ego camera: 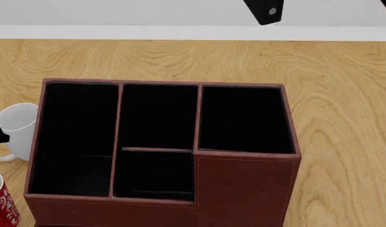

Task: Pick up the book and place it in the right compartment of the caddy.

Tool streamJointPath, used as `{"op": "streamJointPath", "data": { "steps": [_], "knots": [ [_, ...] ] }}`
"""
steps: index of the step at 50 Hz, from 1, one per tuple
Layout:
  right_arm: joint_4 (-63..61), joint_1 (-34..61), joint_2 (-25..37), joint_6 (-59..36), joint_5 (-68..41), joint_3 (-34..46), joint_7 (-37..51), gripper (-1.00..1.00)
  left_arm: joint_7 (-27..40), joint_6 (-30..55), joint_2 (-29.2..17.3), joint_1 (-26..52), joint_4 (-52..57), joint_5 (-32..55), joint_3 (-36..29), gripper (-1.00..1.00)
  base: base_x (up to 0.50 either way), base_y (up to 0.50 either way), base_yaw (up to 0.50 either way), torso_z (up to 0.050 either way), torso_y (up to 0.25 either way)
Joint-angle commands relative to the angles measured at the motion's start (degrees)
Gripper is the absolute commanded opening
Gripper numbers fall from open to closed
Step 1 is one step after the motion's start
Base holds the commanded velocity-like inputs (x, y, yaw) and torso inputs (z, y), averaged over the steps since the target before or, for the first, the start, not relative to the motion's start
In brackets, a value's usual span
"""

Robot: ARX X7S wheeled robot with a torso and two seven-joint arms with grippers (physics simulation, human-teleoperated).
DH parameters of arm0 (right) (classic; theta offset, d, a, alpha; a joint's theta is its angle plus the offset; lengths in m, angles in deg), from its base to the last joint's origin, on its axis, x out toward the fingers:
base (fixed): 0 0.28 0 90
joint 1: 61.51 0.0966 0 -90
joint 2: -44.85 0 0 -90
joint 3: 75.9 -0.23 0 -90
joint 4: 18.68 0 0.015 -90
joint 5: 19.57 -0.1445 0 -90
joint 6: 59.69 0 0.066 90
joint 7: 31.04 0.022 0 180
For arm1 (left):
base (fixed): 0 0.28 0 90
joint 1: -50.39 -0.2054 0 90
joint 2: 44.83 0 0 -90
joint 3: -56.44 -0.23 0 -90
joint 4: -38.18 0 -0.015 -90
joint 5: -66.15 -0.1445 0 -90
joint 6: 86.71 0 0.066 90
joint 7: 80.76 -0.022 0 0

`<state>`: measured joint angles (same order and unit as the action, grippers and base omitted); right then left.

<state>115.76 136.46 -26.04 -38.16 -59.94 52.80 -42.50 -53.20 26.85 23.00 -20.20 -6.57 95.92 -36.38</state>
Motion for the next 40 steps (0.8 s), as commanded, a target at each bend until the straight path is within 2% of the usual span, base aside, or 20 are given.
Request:
{"op": "streamJointPath", "data": {
  "steps": [1,26,40],
  "knots": [
    [2.92,-0.18,0.1,-1.77,2.7,1.17,-0.97,-1.0,-0.27,-1.1,0.26,-0.47,-0.8,-0.11,-0.34,1.0,0.0,0.0,0.0,0.0,0.0],
    [-9.84,-11.29,4.75,-8.28,-3.78,-4.41,4.92,-1.0,-0.01,-1.3,0.01,-0.19,-1.1,-0.02,-1.09,1.0,0.0,0.0,0.0,0.0,0.001],
    [-12.98,-15.87,5.33,-7.94,-5.56,-5.15,5.43,-1.0,0.4,-1.29,-0.46,-0.3,-0.8,0.15,-0.91,1.0,0.0,0.0,0.0,0.0,0.001]
  ]
}}
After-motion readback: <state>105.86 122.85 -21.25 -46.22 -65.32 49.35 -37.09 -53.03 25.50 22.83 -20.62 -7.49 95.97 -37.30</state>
